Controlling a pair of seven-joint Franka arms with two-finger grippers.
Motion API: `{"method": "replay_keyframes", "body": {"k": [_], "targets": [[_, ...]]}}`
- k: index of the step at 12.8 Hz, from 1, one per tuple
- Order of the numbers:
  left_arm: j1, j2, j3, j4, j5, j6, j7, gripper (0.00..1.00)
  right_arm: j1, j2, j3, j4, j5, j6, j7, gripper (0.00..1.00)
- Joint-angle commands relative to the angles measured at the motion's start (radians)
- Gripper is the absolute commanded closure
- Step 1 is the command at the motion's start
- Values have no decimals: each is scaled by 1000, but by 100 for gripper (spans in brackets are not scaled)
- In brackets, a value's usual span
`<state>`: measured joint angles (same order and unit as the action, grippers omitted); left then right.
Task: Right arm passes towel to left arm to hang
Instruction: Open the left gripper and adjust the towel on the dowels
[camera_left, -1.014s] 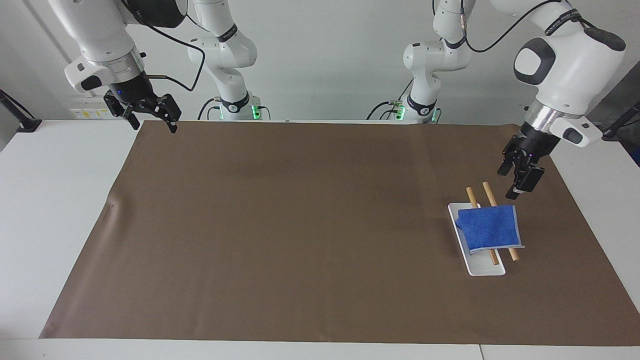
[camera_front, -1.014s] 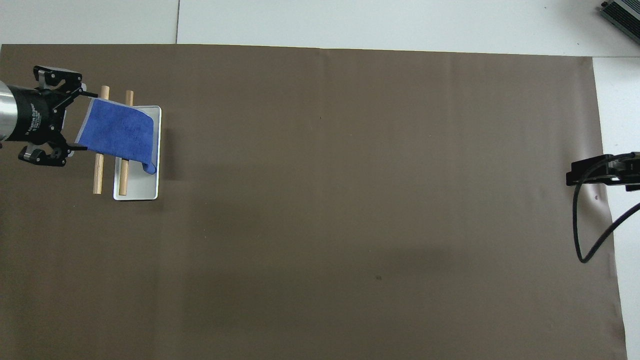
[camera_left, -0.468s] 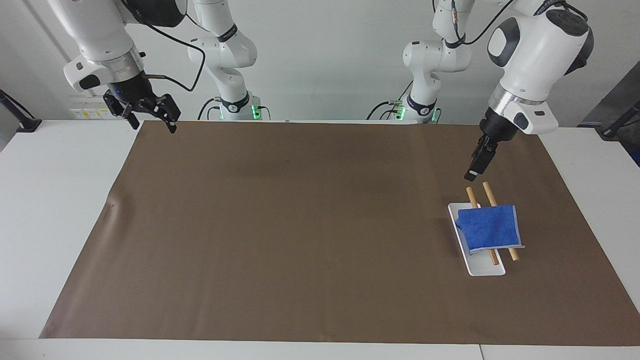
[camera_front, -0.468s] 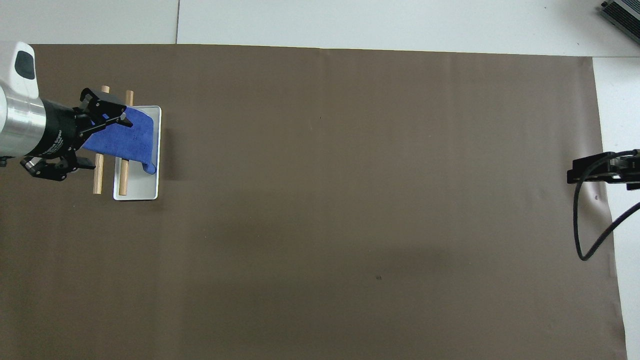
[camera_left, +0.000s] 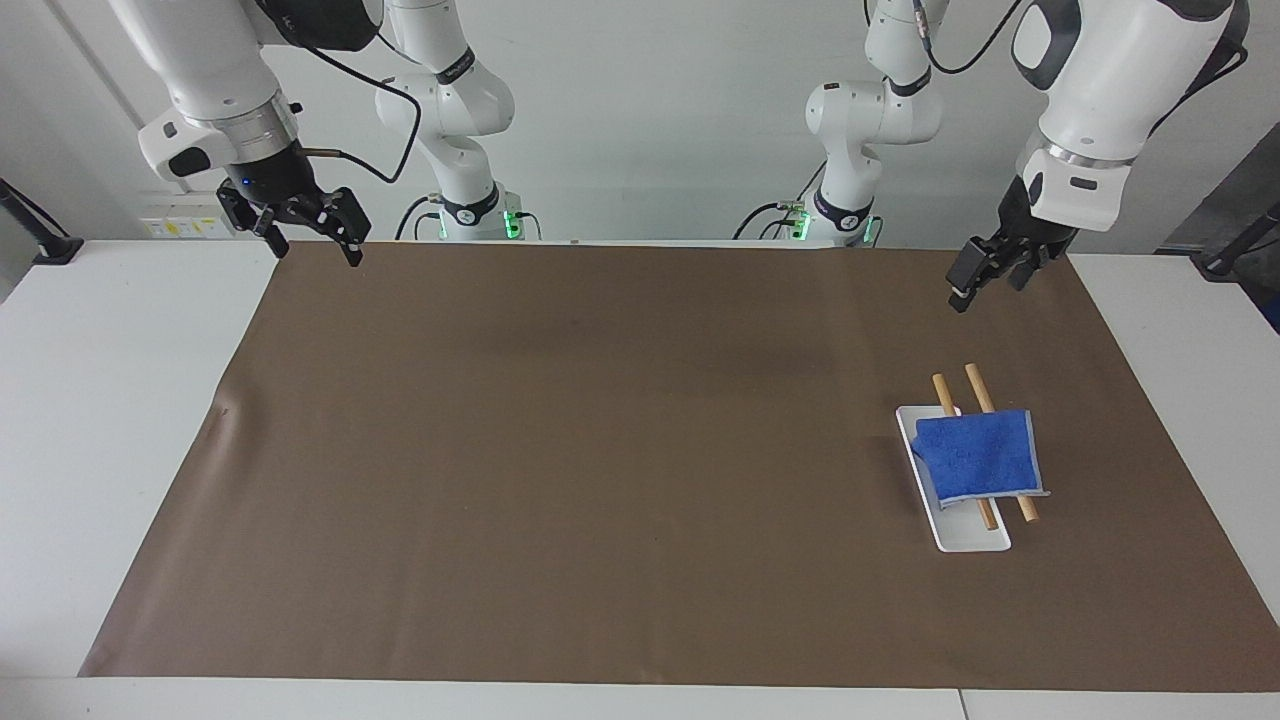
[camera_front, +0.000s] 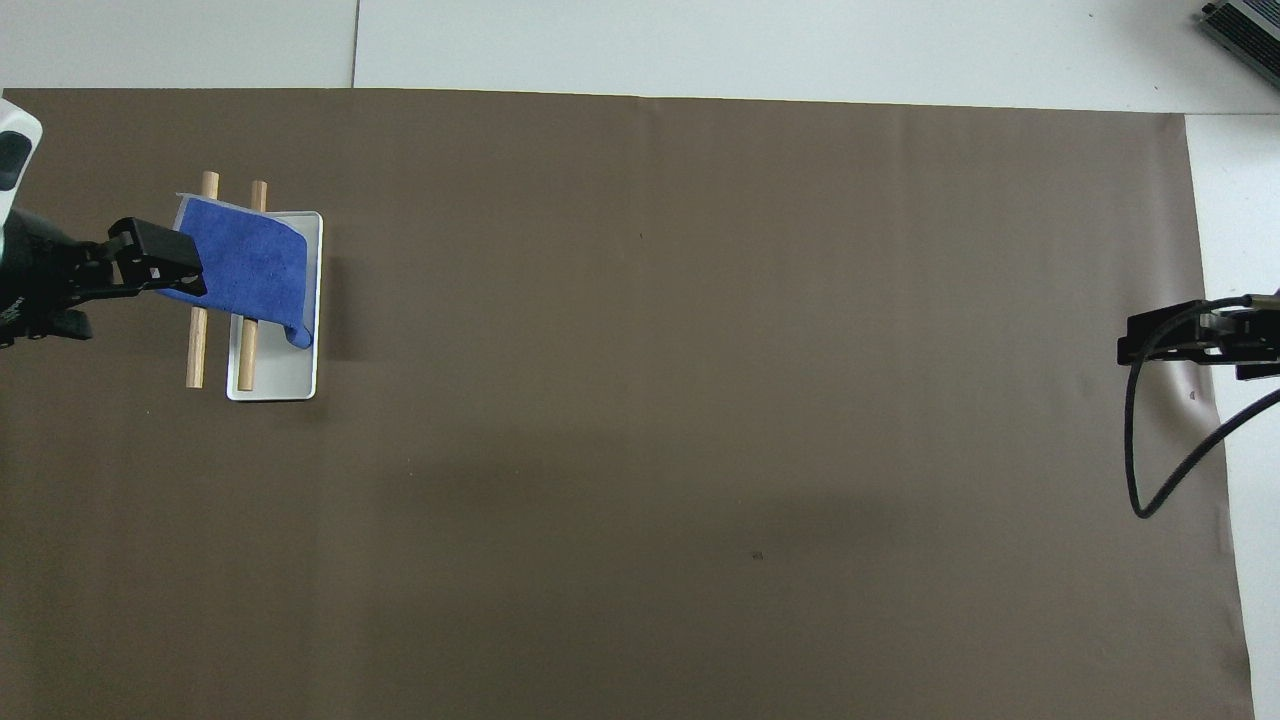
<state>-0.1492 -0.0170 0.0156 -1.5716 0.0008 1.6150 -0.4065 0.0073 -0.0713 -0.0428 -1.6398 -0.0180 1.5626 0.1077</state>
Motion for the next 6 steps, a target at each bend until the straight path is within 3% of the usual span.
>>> {"method": "replay_keyframes", "body": {"k": [1, 6], "targets": [[0, 3, 4, 65, 25, -92, 139, 0, -6, 2, 6, 11, 9, -10, 14, 0], [37, -14, 10, 81, 18, -156, 291, 0, 13, 2, -8, 9, 3, -7, 9, 0]]}}
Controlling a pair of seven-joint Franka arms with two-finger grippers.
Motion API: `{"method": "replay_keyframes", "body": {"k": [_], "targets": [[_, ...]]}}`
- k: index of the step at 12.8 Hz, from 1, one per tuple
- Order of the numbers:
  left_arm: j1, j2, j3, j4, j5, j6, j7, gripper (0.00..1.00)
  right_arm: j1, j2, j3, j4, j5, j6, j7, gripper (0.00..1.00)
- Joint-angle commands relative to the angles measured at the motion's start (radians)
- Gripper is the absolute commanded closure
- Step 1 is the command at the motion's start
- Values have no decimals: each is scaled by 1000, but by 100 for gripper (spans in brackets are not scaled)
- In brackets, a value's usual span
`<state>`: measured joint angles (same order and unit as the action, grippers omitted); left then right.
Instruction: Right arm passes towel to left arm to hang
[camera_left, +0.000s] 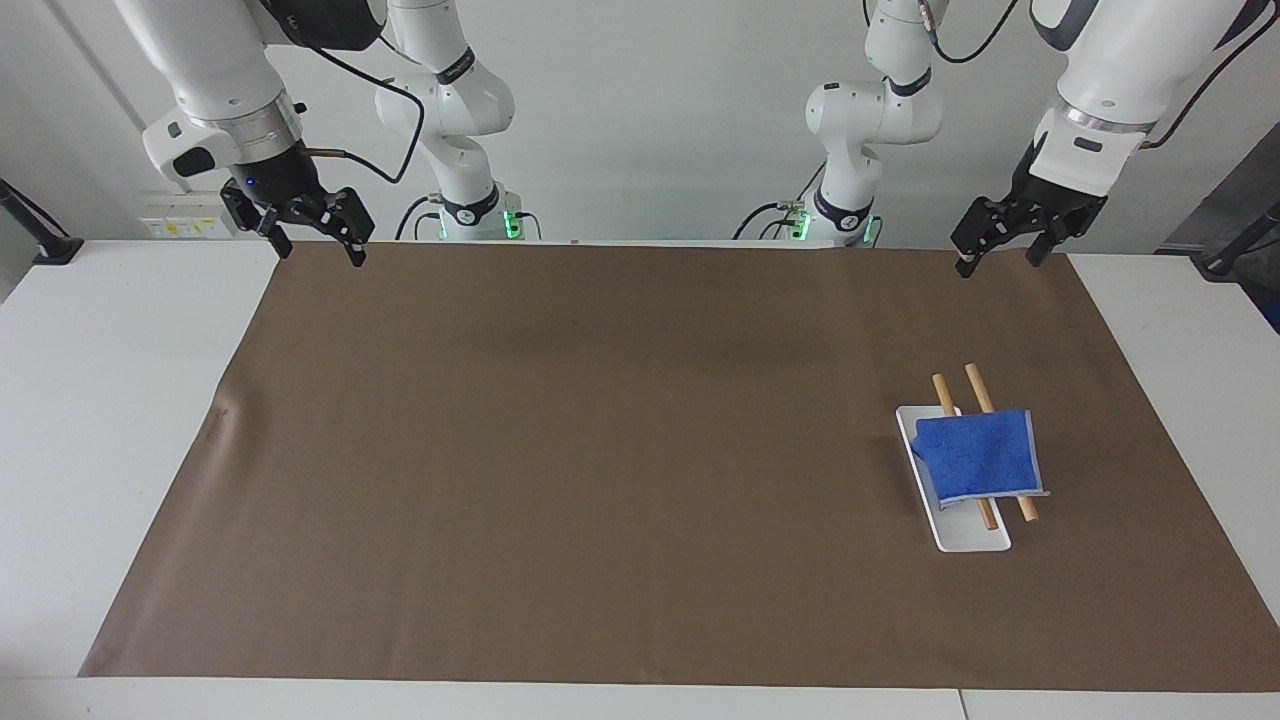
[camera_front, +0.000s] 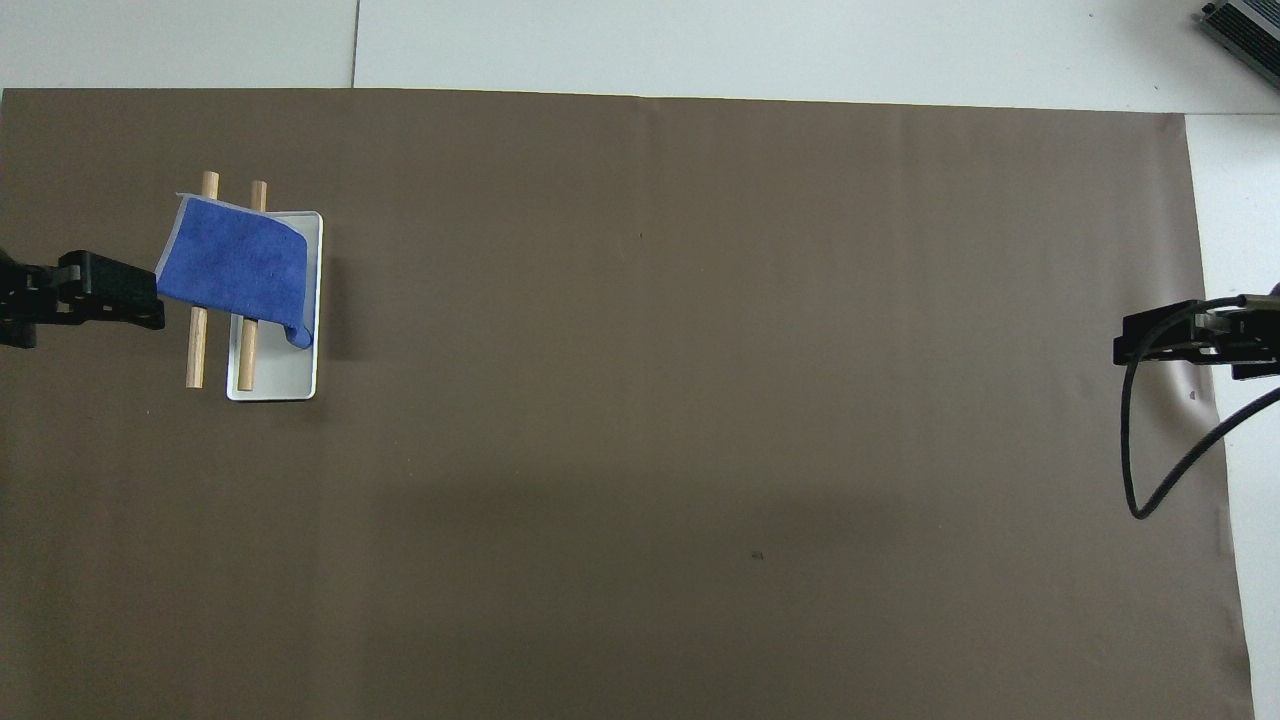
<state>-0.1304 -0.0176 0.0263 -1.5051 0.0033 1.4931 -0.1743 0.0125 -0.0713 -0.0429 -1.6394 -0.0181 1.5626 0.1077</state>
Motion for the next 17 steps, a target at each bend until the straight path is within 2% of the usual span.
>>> {"method": "replay_keyframes", "body": {"k": [1, 3, 6, 8, 9, 17], "targets": [[27, -40, -2, 0, 17, -40, 49, 0, 6, 2, -8, 9, 3, -7, 9, 0], [32, -67, -2, -49, 17, -37, 52, 0, 3, 2, -8, 9, 1, -7, 6, 0], [32, -68, -2, -50, 17, -16, 64, 0, 7, 1, -6, 3, 0, -7, 7, 0], [32, -70, -2, -78, 15, 87, 196, 0, 6, 1, -6, 3, -2, -9, 6, 0], [34, -68, 0, -79, 15, 98, 249, 0, 4, 1, -6, 1, -2, -7, 4, 0], [38, -59, 0, -79, -5, 75, 243, 0, 6, -5, -6, -7, -2, -9, 3, 0]]}}
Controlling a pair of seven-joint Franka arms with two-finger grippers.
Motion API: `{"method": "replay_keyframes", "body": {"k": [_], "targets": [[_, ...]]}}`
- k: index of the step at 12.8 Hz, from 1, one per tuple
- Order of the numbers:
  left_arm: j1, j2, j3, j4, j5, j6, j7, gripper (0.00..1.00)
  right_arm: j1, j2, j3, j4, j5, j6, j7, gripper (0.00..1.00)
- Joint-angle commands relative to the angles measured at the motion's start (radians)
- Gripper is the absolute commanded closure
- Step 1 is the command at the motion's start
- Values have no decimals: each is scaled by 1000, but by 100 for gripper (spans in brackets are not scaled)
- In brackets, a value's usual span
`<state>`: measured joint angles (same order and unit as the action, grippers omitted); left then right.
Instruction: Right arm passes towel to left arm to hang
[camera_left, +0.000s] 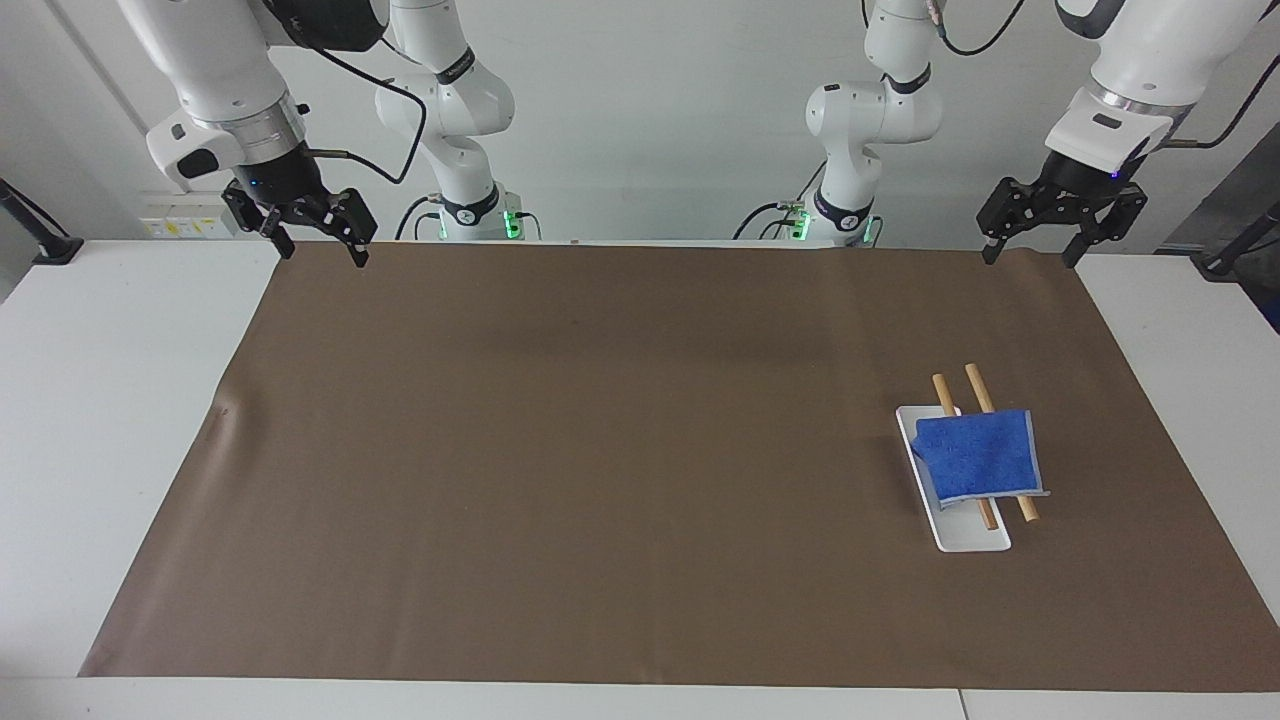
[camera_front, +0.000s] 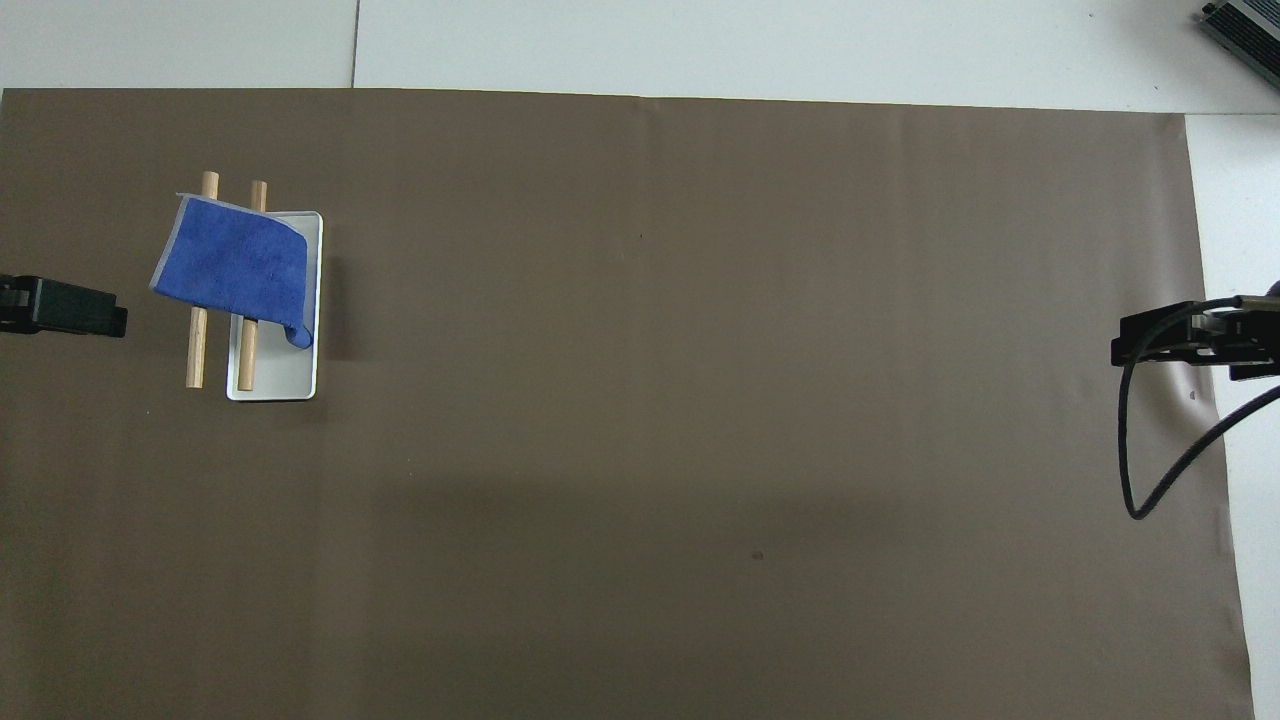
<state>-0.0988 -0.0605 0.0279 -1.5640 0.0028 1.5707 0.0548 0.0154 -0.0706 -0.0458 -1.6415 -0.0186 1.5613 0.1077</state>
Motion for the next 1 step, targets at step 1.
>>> {"method": "replay_keyframes", "body": {"k": [1], "targets": [[8, -18, -2, -21, -12, -8, 14, 0, 3, -6, -3, -5, -1, -7, 3, 0]]}}
